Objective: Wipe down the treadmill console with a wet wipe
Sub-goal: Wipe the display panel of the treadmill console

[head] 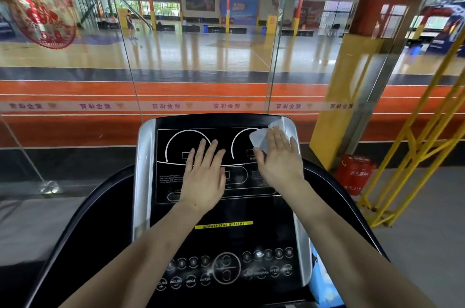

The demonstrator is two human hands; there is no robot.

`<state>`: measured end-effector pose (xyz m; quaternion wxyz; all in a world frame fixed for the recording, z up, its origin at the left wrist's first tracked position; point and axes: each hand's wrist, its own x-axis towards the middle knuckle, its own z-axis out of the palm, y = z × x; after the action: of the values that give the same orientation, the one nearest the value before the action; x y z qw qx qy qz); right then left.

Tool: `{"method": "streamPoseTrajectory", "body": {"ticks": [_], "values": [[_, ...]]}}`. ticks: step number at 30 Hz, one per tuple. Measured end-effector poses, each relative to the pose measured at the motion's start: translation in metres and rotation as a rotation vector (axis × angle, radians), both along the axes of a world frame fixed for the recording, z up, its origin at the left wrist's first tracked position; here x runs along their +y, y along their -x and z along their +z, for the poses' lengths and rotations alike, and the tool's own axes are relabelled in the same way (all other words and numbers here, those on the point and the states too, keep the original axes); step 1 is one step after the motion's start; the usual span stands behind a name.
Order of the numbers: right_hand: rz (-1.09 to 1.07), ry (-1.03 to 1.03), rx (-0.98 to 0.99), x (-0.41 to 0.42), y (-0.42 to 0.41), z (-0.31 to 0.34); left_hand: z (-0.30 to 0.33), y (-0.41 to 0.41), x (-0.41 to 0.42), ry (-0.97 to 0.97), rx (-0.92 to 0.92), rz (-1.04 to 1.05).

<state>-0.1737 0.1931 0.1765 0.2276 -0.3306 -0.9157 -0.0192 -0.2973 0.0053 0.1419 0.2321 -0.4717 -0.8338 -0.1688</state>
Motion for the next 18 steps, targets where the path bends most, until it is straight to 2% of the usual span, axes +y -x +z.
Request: {"method": "streamPoseTrajectory", "body": {"ticks": [11,18], "values": [[0.098,0.053,0.062,0.010,0.003,-0.007,0.001,-0.001,0.003,0.030,0.034,-0.024],[0.143,0.042,0.044,-0.024,-0.039,-0.056,-0.010,-0.003,-0.010,0.020,0.053,-0.071]]}}
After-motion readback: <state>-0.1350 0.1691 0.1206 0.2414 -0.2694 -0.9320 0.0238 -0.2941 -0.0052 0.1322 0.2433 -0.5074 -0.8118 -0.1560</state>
